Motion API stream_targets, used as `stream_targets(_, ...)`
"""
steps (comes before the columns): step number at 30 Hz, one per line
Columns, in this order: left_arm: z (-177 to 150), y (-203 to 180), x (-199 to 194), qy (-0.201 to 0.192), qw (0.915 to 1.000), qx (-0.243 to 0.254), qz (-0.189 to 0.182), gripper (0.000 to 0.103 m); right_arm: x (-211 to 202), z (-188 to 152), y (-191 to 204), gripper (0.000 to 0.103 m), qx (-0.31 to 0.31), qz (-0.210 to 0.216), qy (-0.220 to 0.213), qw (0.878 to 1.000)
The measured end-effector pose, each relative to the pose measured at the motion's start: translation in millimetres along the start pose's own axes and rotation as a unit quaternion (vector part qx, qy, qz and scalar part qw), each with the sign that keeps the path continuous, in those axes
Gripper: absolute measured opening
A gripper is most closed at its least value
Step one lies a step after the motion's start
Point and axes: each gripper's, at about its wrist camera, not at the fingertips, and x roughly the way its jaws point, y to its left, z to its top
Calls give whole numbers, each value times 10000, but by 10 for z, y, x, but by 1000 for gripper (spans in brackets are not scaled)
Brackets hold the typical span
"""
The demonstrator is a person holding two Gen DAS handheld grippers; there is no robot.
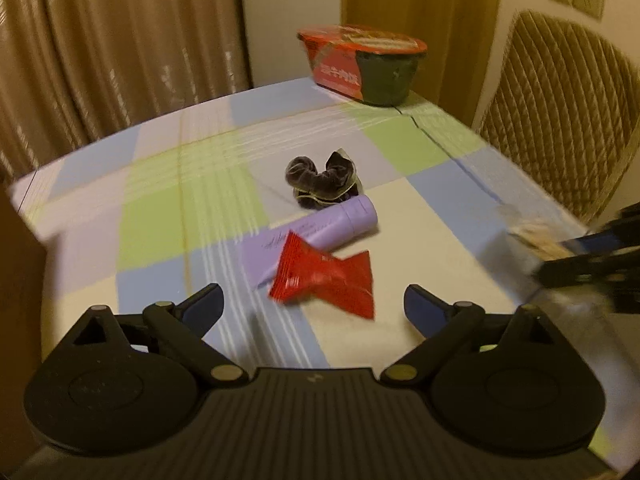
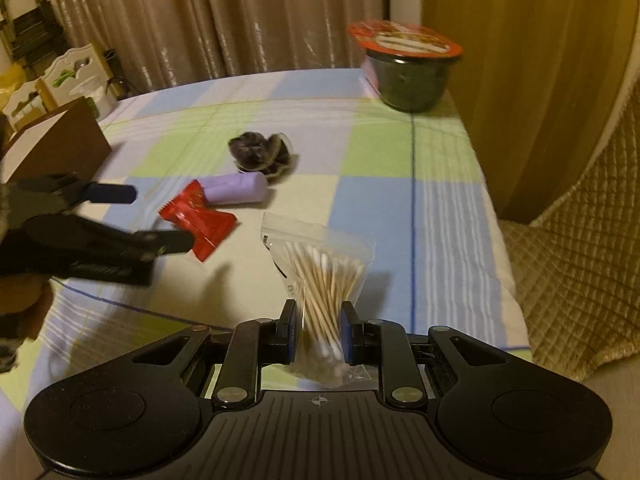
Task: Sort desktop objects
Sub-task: 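Grasp the cotton-swab bag with the right gripper while the left gripper grasps the red candy packet, then carry the cotton-swab bag and red candy packet with both grippers over the brown box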
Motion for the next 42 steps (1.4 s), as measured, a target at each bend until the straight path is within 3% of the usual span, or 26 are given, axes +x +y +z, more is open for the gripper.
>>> stream_targets(6,22,-8,306,127,9999,14,-82,69,7,-99,-78,20,147,-36,81,9999)
stream_targets(10,16,-1,375,153,9998,20,-108,60,35,-129,-106,20,239,-16,116,9996)
stream_targets(14,-13,-9,320,71,9999,-24,-140,47,39,-121,-72,20,247,39,104,9996)
stream_targets(16,-26,-2,251,-6,9999,-64,-138,31,27,-108,-43,20,207,78,84,9997)
stream_targets(22,-92,43,-15,6,9996,-200,-207,16,-23,-79,75,20,79,186,3,9998)
stream_targets(42,-697,263,-1577,-251,9940,-1065,99,14,-454,-175,861,20,-523,681,-308,9958)
